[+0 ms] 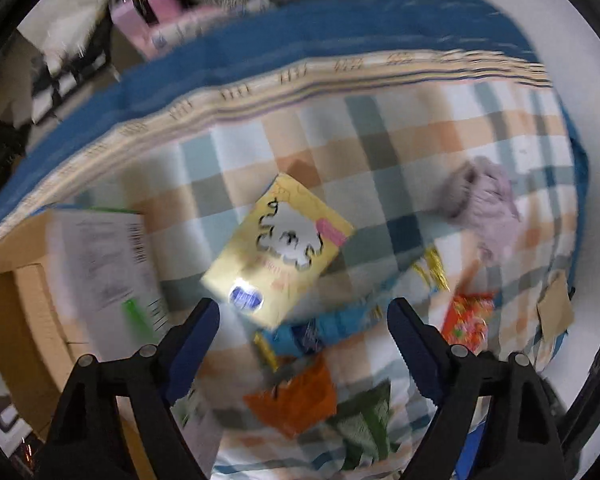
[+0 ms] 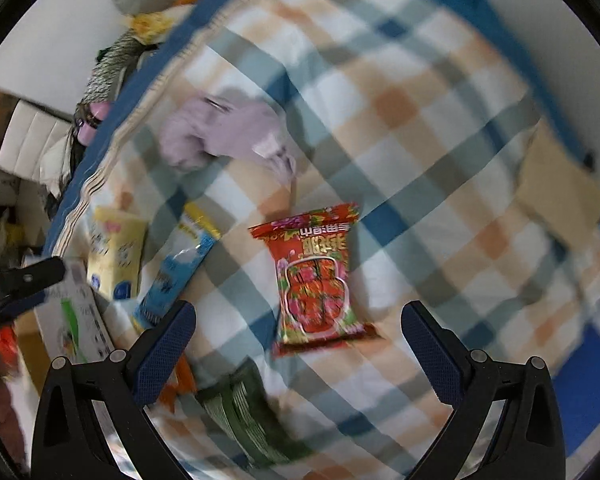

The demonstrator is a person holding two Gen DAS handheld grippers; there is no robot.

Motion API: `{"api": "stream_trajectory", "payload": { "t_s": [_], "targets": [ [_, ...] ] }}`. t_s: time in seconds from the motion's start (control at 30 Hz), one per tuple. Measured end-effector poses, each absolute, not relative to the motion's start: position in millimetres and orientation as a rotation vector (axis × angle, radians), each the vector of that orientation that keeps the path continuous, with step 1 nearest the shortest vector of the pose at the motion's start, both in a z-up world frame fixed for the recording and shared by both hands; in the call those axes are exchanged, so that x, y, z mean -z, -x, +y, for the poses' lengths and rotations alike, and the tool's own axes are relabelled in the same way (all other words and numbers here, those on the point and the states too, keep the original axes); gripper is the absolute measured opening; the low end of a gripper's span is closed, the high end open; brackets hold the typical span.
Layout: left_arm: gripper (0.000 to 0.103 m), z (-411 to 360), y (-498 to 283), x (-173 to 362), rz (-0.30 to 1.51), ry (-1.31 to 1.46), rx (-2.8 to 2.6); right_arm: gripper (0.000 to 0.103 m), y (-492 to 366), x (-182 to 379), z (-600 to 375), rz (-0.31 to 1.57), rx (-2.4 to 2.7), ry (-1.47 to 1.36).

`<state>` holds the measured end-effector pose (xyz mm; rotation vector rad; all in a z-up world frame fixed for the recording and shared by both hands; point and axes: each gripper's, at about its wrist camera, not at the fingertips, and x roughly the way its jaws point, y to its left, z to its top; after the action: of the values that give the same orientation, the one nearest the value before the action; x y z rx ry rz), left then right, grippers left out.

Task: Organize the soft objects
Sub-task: 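Grasp the yellow tissue pack with left tool while right tool grasps red candy bag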

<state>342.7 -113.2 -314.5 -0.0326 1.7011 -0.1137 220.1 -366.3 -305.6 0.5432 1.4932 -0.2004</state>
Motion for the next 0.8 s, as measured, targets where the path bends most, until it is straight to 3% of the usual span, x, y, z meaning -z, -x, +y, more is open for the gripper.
{"api": "stream_trajectory", "payload": {
  "t_s": [0.13,0.47,0.6,0.8],
  "targets": [
    [0.086,-118,-358,357,1.797,-0.010,0.110,0.103,-231,347,-367,1.559,0.210,-0.578],
    [0.085,-123,-367,372,1.767,-0.176,0.090,0.094,-238,394,-353,1.643,0.222,-0.611],
    [0.051,-121,-363,392,1.811,-0.138,0.075,0.088,-240,404,-345,1.665,0.225,-0.609],
    [0.043,-121,-349,386,1.793,-0.068,0.069,0.074,-232,423,-335,1.674,0.254,-0.583]
  ]
}}
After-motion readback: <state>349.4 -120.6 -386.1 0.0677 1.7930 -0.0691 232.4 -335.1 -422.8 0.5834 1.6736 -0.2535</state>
